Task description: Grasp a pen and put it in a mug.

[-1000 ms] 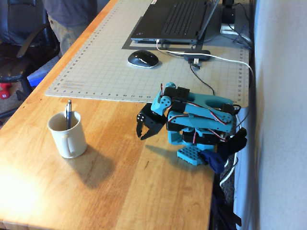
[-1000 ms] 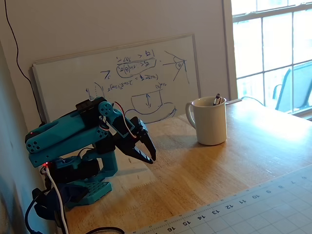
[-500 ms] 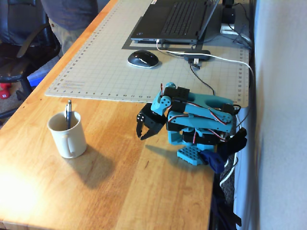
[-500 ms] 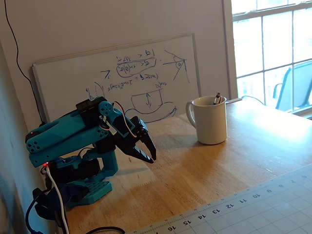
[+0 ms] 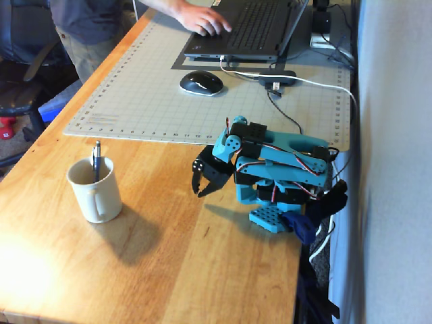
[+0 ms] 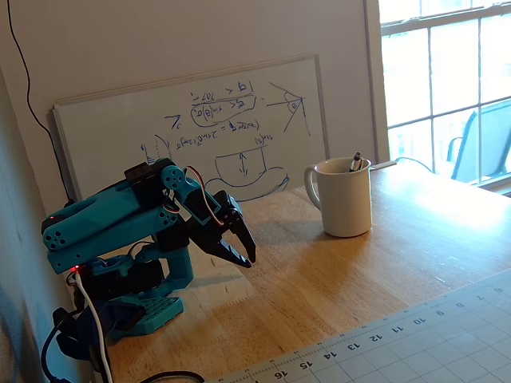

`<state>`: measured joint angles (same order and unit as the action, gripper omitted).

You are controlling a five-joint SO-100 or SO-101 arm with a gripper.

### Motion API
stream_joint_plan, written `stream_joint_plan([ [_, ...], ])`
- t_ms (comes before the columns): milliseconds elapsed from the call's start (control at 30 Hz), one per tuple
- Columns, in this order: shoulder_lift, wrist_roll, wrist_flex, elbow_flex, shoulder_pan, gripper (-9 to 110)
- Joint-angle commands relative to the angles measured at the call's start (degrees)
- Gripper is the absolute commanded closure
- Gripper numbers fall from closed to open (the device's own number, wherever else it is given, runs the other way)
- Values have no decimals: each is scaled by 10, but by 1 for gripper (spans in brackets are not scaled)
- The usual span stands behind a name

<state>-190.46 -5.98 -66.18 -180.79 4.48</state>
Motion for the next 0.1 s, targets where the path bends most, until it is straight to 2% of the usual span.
stream_joint_plan([
  [0, -16, -4, -4, 9, -4, 100],
  [67, -16, -4, -4, 9, -4, 100],
])
